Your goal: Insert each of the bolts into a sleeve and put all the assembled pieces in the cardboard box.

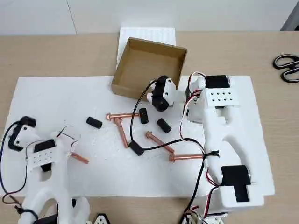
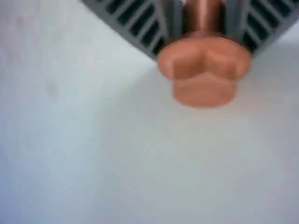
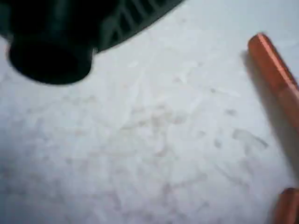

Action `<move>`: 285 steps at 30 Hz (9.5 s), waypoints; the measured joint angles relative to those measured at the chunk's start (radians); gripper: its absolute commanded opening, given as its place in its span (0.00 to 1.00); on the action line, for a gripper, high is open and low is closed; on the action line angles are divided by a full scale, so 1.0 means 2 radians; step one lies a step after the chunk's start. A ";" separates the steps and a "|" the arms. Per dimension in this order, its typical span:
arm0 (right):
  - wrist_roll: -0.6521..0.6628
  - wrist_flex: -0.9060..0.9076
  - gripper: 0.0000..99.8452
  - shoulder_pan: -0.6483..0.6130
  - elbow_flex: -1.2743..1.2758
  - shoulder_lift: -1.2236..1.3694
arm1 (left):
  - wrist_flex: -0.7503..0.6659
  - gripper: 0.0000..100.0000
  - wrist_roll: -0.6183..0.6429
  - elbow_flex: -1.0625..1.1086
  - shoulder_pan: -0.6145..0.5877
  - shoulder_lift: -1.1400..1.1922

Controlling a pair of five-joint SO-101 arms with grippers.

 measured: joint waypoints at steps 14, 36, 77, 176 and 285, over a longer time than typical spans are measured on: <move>-0.305 -0.039 0.01 -0.003 -0.026 -0.192 | 0.229 0.01 -0.158 -0.480 0.013 0.000; -0.680 -0.587 0.00 -0.095 0.557 -0.618 | -0.064 0.01 -0.284 -0.275 0.212 -0.285; -0.643 -0.733 0.00 -0.288 0.786 -0.697 | -0.239 0.01 -0.212 -0.008 0.352 -0.328; -0.735 -0.164 0.46 -0.076 -0.321 0.252 | -0.007 0.01 -0.157 -0.008 0.146 -0.323; -0.433 -0.097 0.01 0.031 0.631 -0.908 | 0.327 0.01 -0.088 -0.604 0.269 0.505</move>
